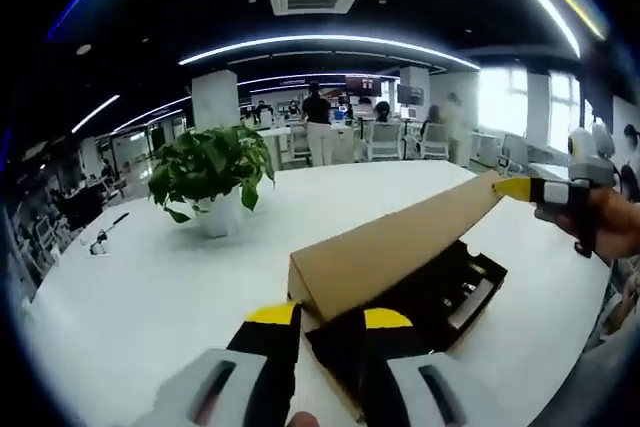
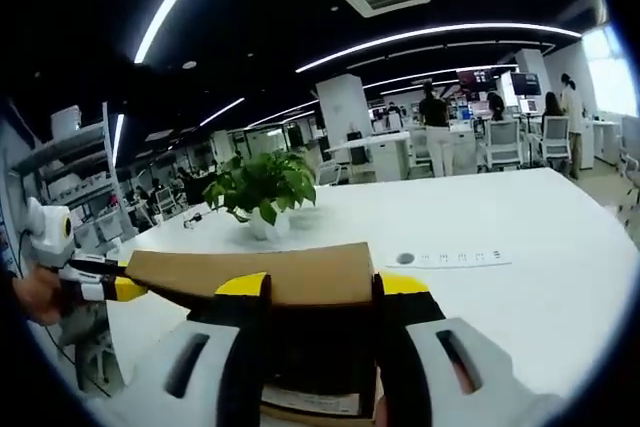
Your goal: Operate the shoe box by opening the lid, removing the specified soft item, and placing it in the target area until the item is outside and the box remains undamaged.
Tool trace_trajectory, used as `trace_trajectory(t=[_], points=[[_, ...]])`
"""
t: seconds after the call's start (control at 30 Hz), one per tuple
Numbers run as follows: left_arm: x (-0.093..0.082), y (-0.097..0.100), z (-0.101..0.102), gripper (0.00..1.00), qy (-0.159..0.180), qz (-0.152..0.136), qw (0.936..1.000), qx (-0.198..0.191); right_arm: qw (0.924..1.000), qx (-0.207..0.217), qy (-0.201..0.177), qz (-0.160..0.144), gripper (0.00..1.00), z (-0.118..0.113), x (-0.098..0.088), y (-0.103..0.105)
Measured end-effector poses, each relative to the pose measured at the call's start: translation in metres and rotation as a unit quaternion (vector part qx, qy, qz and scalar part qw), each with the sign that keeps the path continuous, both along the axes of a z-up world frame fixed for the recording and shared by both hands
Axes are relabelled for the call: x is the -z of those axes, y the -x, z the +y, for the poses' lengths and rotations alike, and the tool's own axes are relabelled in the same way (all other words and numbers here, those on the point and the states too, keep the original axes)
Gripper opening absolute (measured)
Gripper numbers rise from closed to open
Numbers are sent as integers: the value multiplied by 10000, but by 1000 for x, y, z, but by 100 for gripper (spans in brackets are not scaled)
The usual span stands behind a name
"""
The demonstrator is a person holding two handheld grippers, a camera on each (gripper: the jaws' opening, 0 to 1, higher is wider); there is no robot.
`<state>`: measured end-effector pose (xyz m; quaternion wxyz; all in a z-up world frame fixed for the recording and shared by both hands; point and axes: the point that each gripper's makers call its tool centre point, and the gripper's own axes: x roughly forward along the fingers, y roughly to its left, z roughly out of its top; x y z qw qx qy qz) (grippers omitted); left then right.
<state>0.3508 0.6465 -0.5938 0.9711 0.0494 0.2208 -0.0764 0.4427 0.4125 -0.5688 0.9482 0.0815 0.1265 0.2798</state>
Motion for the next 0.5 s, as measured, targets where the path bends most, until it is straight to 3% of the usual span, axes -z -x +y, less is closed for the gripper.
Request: trace_trajectory(t=[0.17, 0.3, 0.5], points=[[-2, -6, 2, 22, -429, -39, 9990, 98, 10000, -6, -4, -32, 38, 2, -5, -7], [-5, -11, 5, 22, -432, -63, 9990, 94, 10000, -21, -5, -49, 37, 4, -9, -11], [-9, -15, 14, 11, -412, -124, 9991, 9, 10000, -43, 0, -69, 37, 6, -12, -18]])
